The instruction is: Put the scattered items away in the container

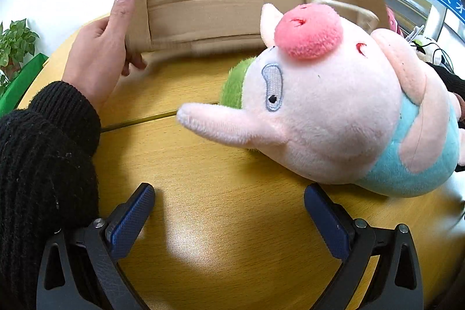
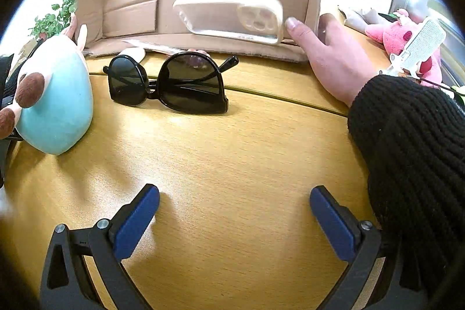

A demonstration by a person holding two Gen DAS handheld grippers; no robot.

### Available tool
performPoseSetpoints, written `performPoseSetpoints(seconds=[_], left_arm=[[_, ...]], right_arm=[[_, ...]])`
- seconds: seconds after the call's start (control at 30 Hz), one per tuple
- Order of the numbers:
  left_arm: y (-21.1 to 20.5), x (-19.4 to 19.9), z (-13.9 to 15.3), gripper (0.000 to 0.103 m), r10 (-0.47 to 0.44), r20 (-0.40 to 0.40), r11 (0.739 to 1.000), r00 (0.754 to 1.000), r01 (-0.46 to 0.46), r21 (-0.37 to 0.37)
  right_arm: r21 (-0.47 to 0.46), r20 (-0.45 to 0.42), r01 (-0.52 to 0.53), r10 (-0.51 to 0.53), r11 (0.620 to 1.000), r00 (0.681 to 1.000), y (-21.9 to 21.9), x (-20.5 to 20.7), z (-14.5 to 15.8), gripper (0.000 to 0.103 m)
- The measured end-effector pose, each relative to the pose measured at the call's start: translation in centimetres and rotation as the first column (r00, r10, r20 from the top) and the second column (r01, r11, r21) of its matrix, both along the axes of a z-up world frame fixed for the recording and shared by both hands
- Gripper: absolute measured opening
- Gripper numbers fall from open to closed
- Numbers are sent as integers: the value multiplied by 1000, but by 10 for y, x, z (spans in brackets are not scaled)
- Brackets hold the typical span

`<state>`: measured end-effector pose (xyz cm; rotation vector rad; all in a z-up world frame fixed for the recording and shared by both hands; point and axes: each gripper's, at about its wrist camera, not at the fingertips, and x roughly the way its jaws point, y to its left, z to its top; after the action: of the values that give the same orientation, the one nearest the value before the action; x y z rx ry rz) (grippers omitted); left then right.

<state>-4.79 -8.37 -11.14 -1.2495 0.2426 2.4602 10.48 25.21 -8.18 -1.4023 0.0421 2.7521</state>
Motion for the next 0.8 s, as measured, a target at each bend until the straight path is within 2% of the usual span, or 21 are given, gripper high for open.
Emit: performPoseSetpoints(seconds=[0.7, 0.8], left_arm=[[3, -1, 0, 103, -15, 0, 1000, 1000, 15, -1], [3, -1, 0, 103, -39, 0, 999, 999, 39, -1]], right_arm=[[2, -1, -4, 4, 1000, 1000, 2, -2, 0, 103], [2, -1, -4, 4, 1000, 1000, 2, -2, -1, 103]])
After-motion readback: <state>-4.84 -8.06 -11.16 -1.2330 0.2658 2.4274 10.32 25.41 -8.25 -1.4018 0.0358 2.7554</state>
